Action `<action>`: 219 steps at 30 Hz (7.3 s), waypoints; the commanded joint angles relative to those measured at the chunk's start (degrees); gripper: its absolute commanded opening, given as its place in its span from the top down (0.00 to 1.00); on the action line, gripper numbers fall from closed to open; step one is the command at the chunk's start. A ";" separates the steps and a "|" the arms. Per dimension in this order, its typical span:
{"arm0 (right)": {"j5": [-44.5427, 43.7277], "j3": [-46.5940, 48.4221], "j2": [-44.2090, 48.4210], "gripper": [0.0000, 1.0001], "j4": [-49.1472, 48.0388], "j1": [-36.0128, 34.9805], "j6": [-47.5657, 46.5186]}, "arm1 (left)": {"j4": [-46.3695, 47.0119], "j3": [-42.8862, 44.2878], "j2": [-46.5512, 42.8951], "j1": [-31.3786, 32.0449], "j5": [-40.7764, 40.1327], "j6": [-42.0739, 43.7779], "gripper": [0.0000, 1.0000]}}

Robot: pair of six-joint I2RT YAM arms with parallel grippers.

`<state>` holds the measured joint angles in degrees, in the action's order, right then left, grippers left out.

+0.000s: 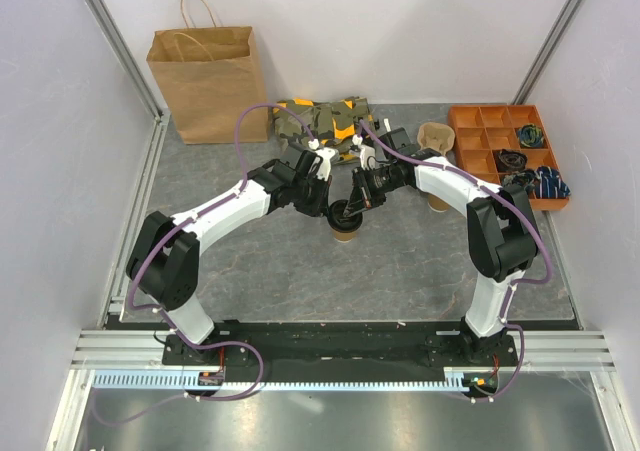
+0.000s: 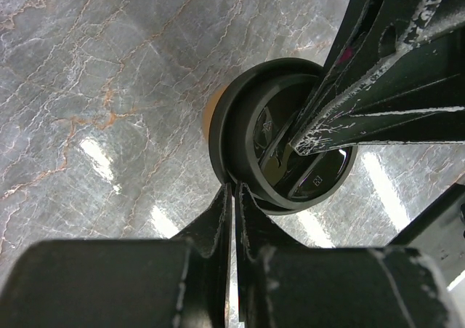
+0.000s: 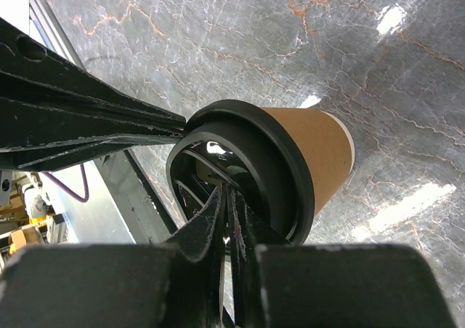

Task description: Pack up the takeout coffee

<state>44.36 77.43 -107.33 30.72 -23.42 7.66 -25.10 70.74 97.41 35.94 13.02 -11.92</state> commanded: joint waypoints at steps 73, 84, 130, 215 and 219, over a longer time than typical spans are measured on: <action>-11.84 2.38 10.12 1.00 3.82 -5.41 -5.81 | 43.38 -15.11 6.40 -14.06 47.80 -39.06 0.98; -15.26 -1.23 9.33 1.00 1.19 -5.41 -3.80 | 13.97 -4.66 -8.62 -12.92 33.15 -16.14 0.85; -10.96 -2.11 4.59 1.00 -0.57 -4.88 1.04 | -4.43 0.63 -1.52 1.58 -1.06 5.51 0.85; -2.70 -1.85 6.79 0.55 -3.56 7.69 5.87 | 10.15 -12.50 -14.01 -14.77 17.69 -8.31 0.67; -3.49 0.44 4.42 0.55 -3.39 6.02 5.35 | 0.86 -4.31 -10.93 -10.90 10.20 -2.24 0.67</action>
<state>40.49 74.89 -101.12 29.23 -15.68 12.45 -9.34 59.48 84.66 21.56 32.45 -25.45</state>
